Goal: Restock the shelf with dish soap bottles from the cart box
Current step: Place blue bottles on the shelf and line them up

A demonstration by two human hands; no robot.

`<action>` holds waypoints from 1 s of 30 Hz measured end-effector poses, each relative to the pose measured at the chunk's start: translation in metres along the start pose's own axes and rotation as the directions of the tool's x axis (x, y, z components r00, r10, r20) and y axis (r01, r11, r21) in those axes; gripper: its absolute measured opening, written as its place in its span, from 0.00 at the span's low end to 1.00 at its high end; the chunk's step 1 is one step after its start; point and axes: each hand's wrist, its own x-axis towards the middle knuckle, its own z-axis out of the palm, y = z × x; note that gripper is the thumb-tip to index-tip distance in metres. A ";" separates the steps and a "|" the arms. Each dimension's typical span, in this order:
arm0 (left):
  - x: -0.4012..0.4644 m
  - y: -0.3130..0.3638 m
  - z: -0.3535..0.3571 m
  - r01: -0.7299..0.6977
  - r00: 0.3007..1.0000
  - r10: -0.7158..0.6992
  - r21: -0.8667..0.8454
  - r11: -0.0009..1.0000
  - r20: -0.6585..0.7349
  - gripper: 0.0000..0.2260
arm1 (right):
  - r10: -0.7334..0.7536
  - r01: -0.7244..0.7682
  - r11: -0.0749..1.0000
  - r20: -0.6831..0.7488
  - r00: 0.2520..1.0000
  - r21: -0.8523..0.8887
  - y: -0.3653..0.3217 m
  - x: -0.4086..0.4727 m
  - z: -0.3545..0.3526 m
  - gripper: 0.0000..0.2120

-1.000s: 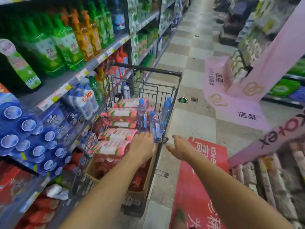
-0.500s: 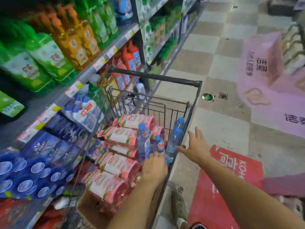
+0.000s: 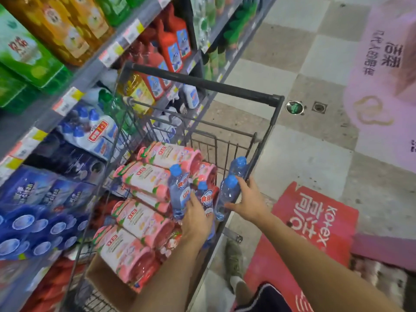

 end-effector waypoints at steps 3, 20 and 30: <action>0.008 0.001 0.000 0.021 1.000 -0.022 -0.038 0.999 -0.012 0.42 | -0.028 0.027 0.999 -0.028 0.999 -0.047 0.001 0.003 0.000 0.45; 0.002 -0.057 0.007 0.024 0.998 -0.042 -0.408 0.913 -0.036 0.29 | -0.354 0.319 0.881 -0.040 0.934 -0.350 -0.007 -0.021 0.026 0.35; -0.033 -0.063 0.004 0.003 0.989 -0.104 -0.702 0.712 -0.102 0.24 | -0.197 0.247 0.949 0.244 0.950 -0.194 -0.038 0.009 0.026 0.38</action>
